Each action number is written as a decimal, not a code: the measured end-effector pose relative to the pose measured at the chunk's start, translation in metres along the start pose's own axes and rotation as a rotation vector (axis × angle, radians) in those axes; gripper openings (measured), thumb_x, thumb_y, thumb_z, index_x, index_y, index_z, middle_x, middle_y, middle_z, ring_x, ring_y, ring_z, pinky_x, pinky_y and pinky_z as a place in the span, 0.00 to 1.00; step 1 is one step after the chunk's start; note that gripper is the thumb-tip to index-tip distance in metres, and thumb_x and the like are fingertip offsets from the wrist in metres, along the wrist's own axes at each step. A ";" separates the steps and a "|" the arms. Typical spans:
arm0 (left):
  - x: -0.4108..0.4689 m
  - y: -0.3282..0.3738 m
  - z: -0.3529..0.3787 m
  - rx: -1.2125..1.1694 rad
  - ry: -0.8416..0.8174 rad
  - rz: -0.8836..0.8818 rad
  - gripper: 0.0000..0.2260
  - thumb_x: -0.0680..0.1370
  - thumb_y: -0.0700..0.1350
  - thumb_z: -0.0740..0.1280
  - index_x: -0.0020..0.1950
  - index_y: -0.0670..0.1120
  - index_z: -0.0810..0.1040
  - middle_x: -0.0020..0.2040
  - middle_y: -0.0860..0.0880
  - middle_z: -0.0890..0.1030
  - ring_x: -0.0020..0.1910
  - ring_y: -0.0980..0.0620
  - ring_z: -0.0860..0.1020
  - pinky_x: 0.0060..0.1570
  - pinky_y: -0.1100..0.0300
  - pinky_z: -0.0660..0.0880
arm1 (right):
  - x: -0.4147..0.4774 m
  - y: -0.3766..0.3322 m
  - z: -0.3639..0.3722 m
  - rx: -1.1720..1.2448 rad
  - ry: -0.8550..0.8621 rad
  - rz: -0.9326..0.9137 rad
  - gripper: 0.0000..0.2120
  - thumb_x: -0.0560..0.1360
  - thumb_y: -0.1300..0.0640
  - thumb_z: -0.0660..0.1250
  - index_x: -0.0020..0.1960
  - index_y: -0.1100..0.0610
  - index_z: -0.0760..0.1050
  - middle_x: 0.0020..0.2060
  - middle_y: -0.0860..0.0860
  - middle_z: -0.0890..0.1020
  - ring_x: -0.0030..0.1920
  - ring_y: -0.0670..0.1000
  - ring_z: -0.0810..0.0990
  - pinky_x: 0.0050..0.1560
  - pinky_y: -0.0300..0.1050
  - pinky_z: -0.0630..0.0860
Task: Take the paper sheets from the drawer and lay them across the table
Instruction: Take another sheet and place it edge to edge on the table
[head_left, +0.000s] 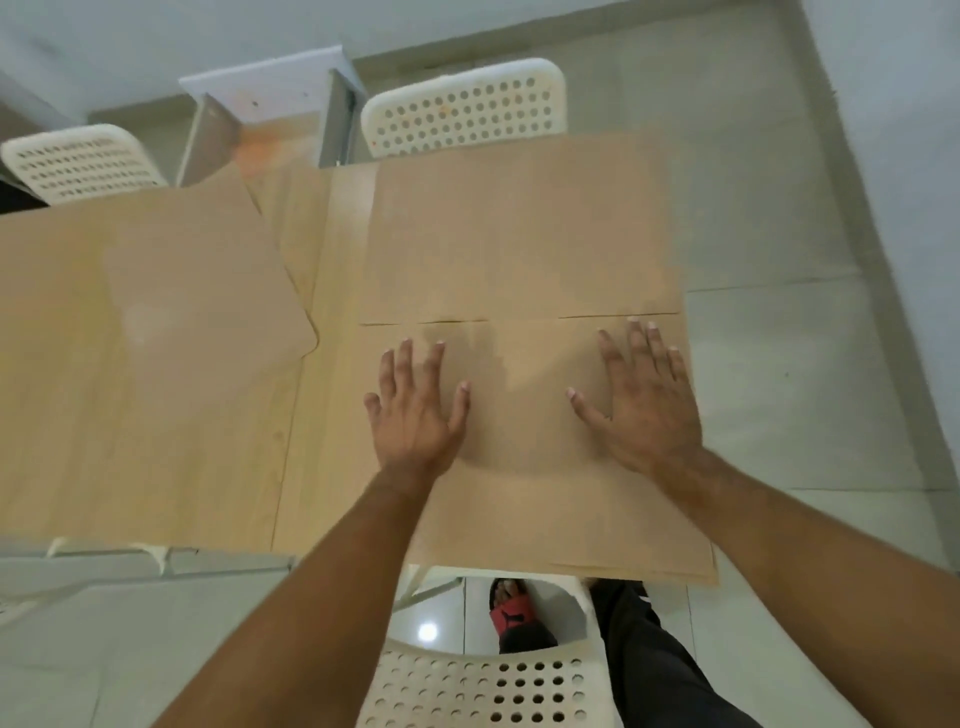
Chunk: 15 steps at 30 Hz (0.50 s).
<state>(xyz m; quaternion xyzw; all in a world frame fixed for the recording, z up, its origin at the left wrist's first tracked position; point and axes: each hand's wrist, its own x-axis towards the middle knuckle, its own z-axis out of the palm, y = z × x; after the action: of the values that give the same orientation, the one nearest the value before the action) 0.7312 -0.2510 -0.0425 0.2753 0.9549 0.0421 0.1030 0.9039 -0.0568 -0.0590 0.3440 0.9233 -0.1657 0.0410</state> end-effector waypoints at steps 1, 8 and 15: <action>-0.009 0.004 -0.004 -0.004 -0.004 0.005 0.29 0.80 0.64 0.54 0.80 0.58 0.54 0.82 0.49 0.53 0.81 0.45 0.50 0.72 0.36 0.57 | -0.004 -0.010 -0.003 0.010 -0.010 -0.028 0.38 0.77 0.31 0.49 0.81 0.49 0.51 0.81 0.57 0.50 0.81 0.57 0.46 0.79 0.56 0.46; -0.078 -0.016 -0.038 -0.018 -0.060 0.090 0.31 0.79 0.63 0.56 0.80 0.57 0.53 0.82 0.49 0.54 0.80 0.46 0.51 0.72 0.40 0.59 | -0.046 -0.086 -0.021 0.172 -0.100 -0.204 0.38 0.77 0.33 0.55 0.81 0.44 0.45 0.81 0.53 0.51 0.81 0.53 0.47 0.78 0.52 0.47; -0.161 -0.122 -0.065 -0.085 0.073 0.010 0.28 0.80 0.63 0.55 0.79 0.57 0.56 0.81 0.50 0.55 0.80 0.47 0.51 0.71 0.41 0.61 | -0.124 -0.180 -0.008 0.131 -0.109 -0.324 0.39 0.78 0.33 0.55 0.81 0.46 0.45 0.81 0.53 0.53 0.81 0.54 0.50 0.78 0.53 0.52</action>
<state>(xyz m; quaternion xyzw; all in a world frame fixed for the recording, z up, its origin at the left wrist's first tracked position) 0.7871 -0.4414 0.0326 0.2736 0.9540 0.0931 0.0795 0.8814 -0.2584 0.0224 0.1830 0.9502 -0.2486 0.0413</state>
